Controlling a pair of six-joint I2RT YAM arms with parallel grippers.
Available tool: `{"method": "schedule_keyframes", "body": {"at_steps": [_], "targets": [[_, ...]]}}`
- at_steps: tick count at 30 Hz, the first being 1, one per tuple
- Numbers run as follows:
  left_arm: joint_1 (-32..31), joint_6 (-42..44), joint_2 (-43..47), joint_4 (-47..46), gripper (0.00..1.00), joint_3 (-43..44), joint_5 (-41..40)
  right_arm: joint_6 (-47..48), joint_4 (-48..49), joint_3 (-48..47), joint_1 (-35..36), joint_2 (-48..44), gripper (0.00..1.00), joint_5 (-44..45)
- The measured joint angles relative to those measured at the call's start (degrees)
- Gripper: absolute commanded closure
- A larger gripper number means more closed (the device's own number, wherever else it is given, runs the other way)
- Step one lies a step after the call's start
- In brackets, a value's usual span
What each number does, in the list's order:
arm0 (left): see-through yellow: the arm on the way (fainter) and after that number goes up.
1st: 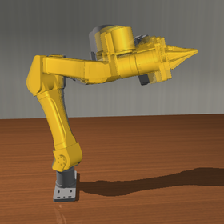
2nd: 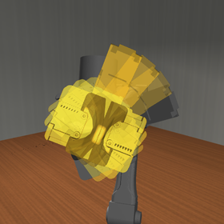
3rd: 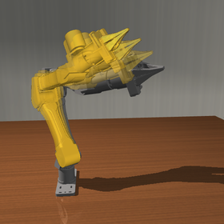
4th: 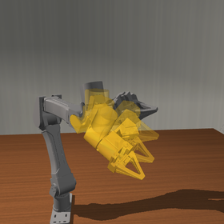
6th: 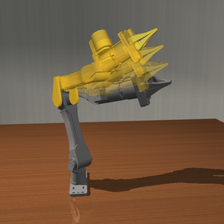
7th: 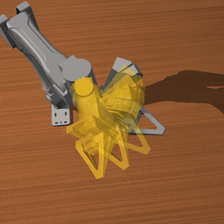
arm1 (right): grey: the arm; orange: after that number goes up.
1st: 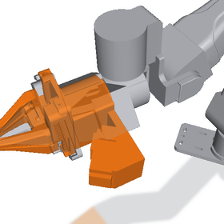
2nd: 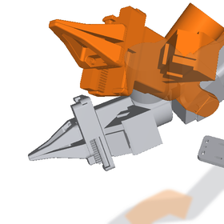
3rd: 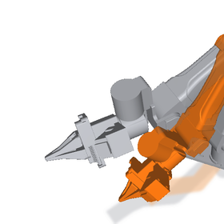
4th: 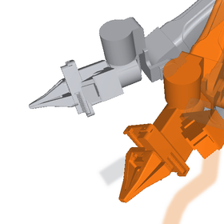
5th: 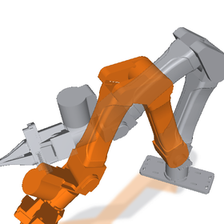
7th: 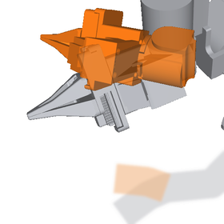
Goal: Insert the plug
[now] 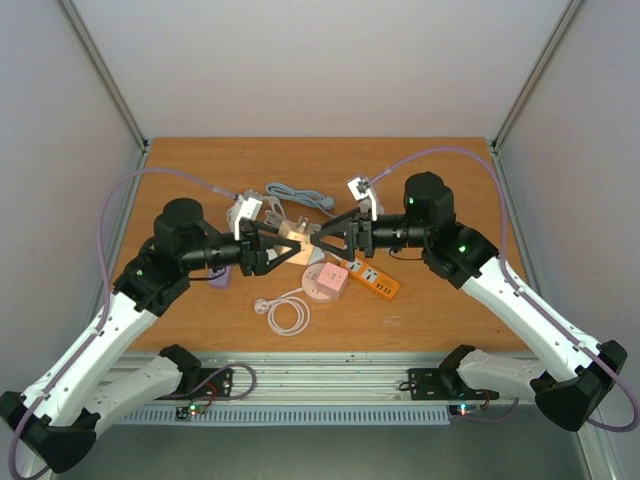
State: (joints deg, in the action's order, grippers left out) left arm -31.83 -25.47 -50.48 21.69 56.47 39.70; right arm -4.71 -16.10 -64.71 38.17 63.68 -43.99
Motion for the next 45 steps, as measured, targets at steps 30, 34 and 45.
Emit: {"method": "schedule_keyframes", "body": {"at_steps": [30, 34, 45], "targets": [[0.57, -5.64, -4.26, -9.75, 0.07, 3.3, 10.99, 0.44, 8.96, -1.18, -1.25, 4.09, 0.68, -11.69], [0.37, -12.09, -3.82, -14.73, 0.06, 2.12, 2.62, -7.26, 19.32, 2.38, -1.2, 4.24, 0.67, -5.6], [0.39, -27.36, -3.52, -33.64, 0.13, -4.15, -10.84, -23.47, 36.87, 3.32, -1.16, 7.41, 0.67, 8.94]]}}
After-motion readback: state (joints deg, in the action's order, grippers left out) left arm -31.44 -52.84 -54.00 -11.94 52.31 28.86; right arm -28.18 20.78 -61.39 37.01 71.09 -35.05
